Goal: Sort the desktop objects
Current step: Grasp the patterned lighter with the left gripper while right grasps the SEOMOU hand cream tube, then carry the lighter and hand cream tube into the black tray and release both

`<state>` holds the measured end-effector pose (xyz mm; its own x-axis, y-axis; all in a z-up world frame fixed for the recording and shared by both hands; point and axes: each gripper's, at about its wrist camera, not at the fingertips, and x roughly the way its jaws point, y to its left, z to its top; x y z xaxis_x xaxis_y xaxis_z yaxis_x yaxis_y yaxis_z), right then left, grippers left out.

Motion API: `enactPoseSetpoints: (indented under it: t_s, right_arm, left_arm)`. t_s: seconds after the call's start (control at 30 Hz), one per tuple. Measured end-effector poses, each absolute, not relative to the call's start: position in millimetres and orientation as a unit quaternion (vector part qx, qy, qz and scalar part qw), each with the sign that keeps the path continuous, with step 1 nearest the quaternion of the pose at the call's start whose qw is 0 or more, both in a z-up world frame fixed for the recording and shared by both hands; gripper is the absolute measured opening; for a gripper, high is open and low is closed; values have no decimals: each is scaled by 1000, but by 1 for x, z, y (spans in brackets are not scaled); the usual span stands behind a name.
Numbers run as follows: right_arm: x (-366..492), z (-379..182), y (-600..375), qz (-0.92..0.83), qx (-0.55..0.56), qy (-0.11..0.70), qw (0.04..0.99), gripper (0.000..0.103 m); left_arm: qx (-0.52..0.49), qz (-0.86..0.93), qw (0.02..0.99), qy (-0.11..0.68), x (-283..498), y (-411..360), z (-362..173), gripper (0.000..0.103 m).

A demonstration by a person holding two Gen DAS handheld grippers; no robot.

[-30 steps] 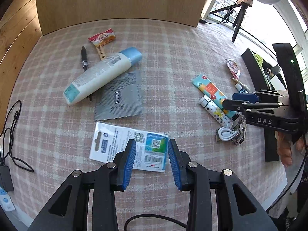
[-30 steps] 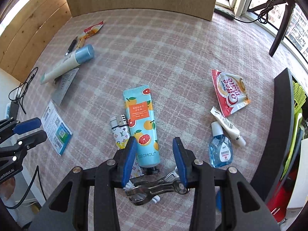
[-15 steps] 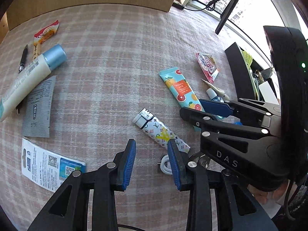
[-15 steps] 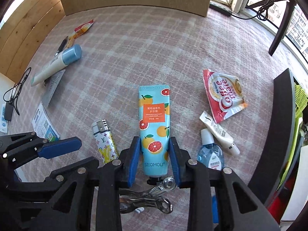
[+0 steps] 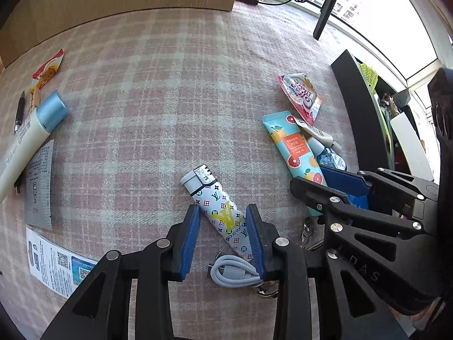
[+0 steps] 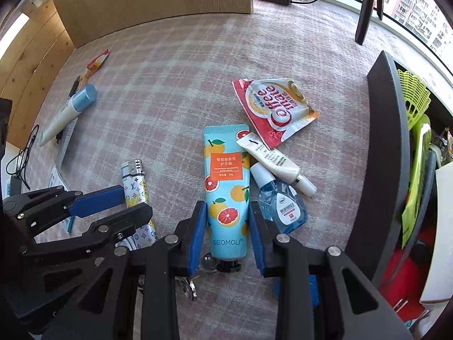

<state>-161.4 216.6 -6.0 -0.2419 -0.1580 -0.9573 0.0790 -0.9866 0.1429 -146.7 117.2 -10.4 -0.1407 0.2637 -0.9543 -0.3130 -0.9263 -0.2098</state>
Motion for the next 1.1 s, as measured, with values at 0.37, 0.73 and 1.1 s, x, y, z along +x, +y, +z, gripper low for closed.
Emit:
enactPoseSetpoints:
  t_s: [0.37,0.73,1.1]
  right_arm:
    - [-159,-8,231,-792,606,-52,59,29]
    - [-137,39,259,-809,580,-72,63,29]
    - [-120,79,264,-831,547,-82,64,29]
  left_arm:
    - [-601,775,182,69,-140,133,-1,20]
    - [-587,791,172,17,-147,86,45,20]
    - [-560,803,204,15,-146,115,79,20]
